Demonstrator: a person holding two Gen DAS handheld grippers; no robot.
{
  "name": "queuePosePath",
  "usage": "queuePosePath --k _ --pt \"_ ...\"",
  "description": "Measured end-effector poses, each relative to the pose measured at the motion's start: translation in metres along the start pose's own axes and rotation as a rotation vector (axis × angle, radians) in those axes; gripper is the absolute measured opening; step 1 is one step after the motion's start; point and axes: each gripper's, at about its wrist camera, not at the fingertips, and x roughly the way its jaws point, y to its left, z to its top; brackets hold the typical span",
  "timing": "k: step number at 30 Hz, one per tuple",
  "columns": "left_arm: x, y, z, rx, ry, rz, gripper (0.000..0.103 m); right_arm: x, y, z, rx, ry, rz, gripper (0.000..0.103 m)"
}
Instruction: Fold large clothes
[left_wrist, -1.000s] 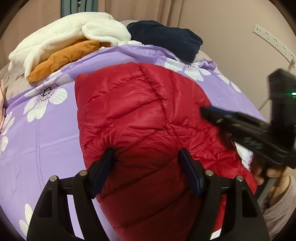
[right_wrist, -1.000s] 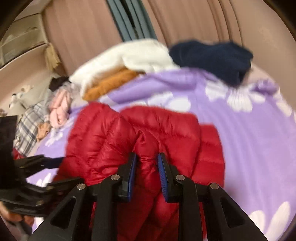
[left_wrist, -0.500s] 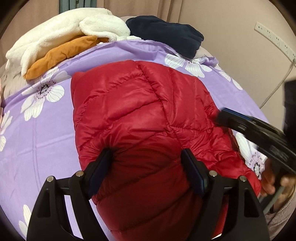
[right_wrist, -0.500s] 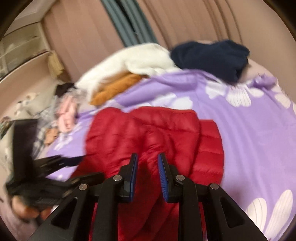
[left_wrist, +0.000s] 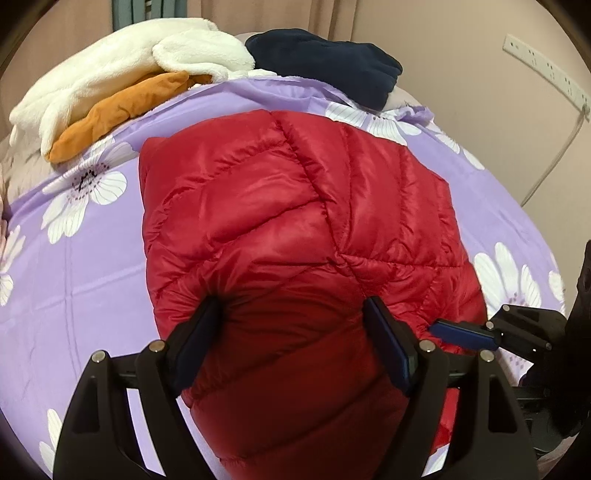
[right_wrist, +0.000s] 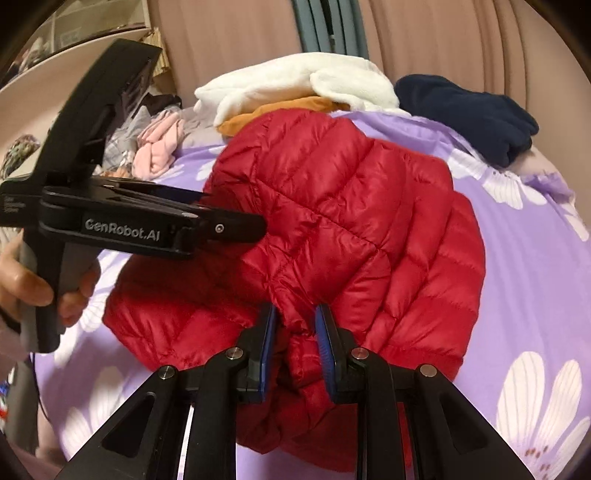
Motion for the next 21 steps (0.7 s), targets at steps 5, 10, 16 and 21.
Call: queuePosePath --k 5,10,16,21 --pt "0.003 -0.001 -0.002 0.011 0.002 0.015 0.082 0.003 0.003 -0.006 -0.012 -0.01 -0.032 0.025" --pt "-0.009 0.008 -0.008 -0.052 0.005 0.011 0.084 0.002 -0.001 -0.006 0.037 -0.016 -0.012 0.025" --pt "-0.055 0.04 -0.036 -0.205 -0.057 -0.063 0.084 -0.014 -0.014 0.0 0.152 -0.032 0.043 0.026" --pt "-0.057 0.093 -0.063 -0.452 -0.044 -0.246 0.086 -0.026 -0.022 0.01 0.256 -0.081 0.122 0.065"
